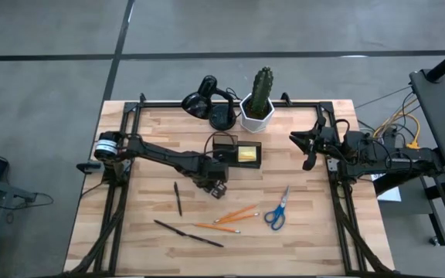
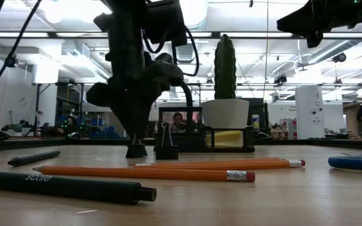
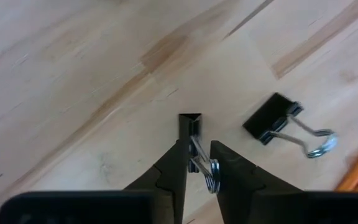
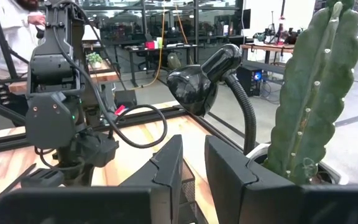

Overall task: Pick and place office supplies into organizer
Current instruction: Put the left black binder paper clip into the black desk organizer

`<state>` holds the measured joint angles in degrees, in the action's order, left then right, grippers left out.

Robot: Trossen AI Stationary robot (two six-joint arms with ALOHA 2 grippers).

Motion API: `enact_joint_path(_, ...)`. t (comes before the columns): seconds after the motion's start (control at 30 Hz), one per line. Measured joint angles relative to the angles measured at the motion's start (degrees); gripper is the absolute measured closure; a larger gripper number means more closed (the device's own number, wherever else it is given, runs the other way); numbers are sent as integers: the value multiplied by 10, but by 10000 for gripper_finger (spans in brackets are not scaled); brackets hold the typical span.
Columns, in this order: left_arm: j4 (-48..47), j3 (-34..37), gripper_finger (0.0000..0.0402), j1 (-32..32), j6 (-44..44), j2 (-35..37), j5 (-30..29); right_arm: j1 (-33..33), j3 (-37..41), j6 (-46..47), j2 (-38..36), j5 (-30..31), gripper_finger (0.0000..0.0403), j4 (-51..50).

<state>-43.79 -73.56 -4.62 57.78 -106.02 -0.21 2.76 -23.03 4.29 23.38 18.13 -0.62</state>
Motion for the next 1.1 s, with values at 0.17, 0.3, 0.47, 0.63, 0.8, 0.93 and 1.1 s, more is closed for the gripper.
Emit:
enact_joint_path(0.17, 1, 11, 378, 0, 0, 0, 0, 0, 0, 0, 0, 0, 346, 0)
enact_joint_path(0.3, 2, 19, 398, 0, -2, 1, 0, 0, 0, 0, 0, 0, 346, 0)
enact_joint_path(0.47, 1, 18, 399, 0, -17, 2, 0, 0, 0, 0, 0, 0, 346, 0)
enact_joint_path(0.63, 1, 18, 400, 0, -47, 2, 7, 0, 0, 0, 0, 0, 346, 0)
enact_joint_path(0.8, -4, 18, 400, 0, -61, 5, 17, 0, 0, 0, 0, 0, 346, 0)
enact_joint_path(0.93, -6, 14, 401, 2, -69, 13, 16, 0, 0, 0, 0, 0, 346, 0)
enact_joint_path(1.1, -4, 8, 401, 3, -77, 29, 7, 0, 0, 0, 0, 0, 346, 0)
